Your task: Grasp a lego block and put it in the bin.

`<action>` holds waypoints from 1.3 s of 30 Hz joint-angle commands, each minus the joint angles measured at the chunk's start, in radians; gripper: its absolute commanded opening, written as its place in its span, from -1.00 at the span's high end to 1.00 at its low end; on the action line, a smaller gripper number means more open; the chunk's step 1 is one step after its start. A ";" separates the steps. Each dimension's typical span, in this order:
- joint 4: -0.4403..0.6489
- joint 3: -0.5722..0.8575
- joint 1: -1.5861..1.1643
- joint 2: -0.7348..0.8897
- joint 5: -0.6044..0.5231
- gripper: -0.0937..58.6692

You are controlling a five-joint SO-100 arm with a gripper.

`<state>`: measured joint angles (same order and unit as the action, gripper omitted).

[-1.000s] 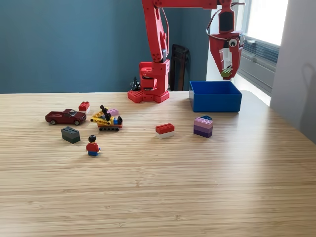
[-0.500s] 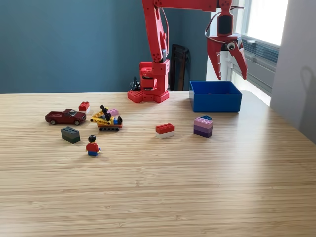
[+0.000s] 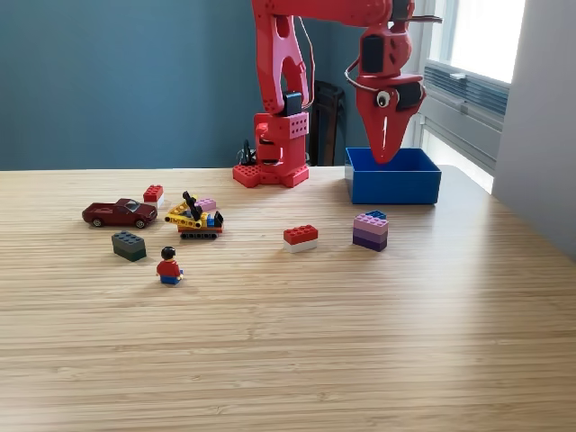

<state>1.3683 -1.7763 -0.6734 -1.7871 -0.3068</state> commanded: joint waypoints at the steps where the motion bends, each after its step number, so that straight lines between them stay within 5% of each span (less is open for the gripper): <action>1: 0.000 -0.011 0.106 -0.031 0.028 0.99; 37: -0.003 0.071 0.451 -0.018 0.089 0.98; 39: -0.003 0.064 0.491 -0.018 0.074 0.86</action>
<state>1.3683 -1.7702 -0.2393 -1.7871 -0.2132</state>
